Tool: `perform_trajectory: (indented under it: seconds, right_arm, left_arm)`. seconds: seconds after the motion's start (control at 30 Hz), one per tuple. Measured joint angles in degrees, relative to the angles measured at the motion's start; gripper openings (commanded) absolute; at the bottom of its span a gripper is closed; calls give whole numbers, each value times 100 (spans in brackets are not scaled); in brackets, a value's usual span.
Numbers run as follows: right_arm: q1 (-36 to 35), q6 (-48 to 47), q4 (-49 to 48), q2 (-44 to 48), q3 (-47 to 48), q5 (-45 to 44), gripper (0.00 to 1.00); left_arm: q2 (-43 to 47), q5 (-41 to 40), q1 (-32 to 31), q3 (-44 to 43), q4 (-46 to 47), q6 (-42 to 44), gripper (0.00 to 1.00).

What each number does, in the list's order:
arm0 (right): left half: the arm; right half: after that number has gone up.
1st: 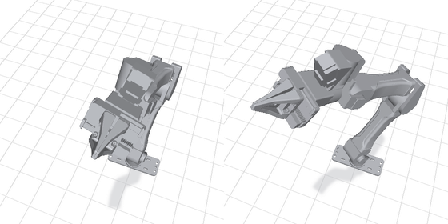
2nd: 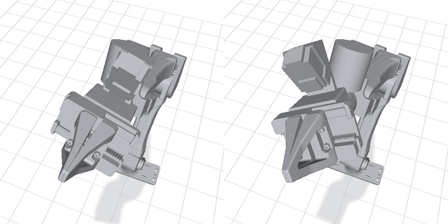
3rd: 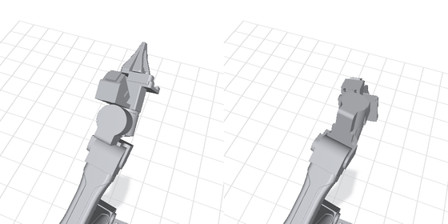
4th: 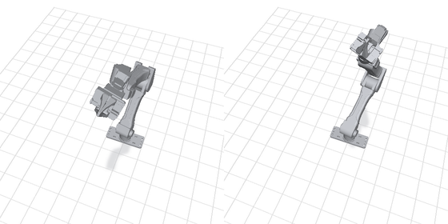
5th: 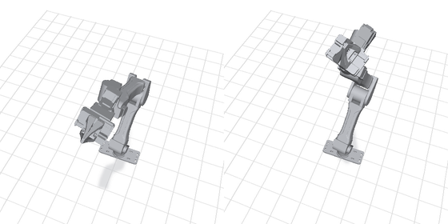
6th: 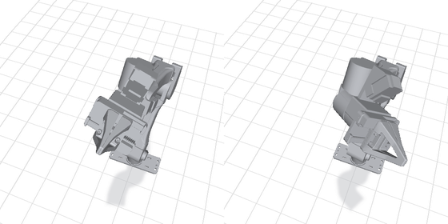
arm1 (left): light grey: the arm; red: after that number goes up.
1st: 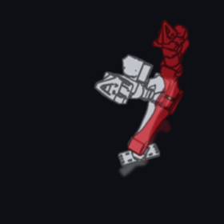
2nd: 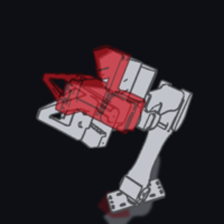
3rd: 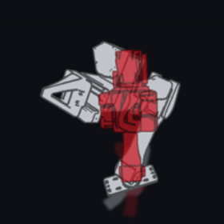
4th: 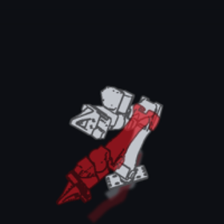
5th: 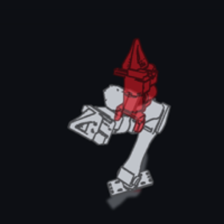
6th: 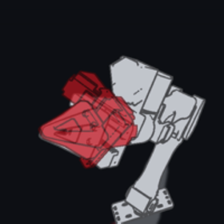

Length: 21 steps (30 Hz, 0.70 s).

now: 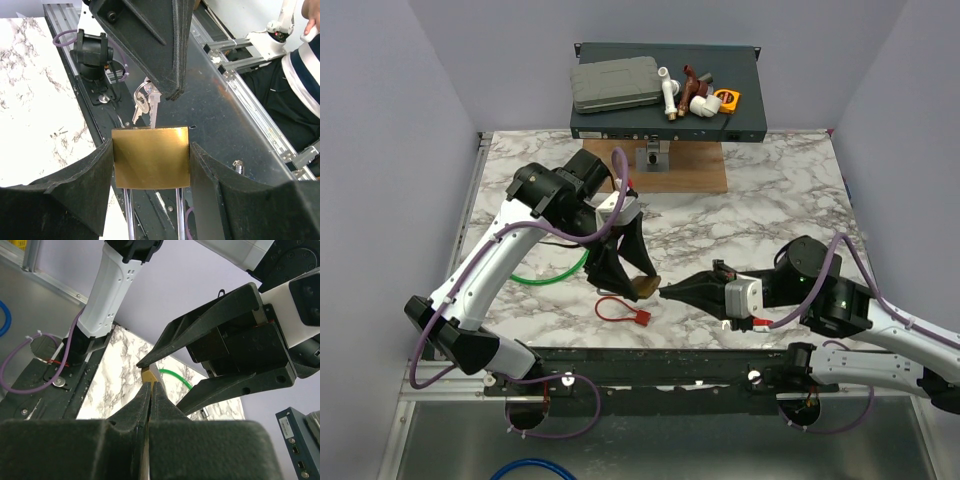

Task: Unlock with the key
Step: Unlock the lock.

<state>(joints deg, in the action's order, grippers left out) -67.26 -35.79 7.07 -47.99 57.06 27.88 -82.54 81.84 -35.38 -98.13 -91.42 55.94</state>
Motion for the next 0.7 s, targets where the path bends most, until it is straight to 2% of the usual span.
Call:
perform_trajectory:
  seconds: [0.7]
  right_arm:
    - [380, 127, -791, 81, -555, 422, 1]
  left_arm:
    - [4, -149, 205, 0, -2, -28, 0]
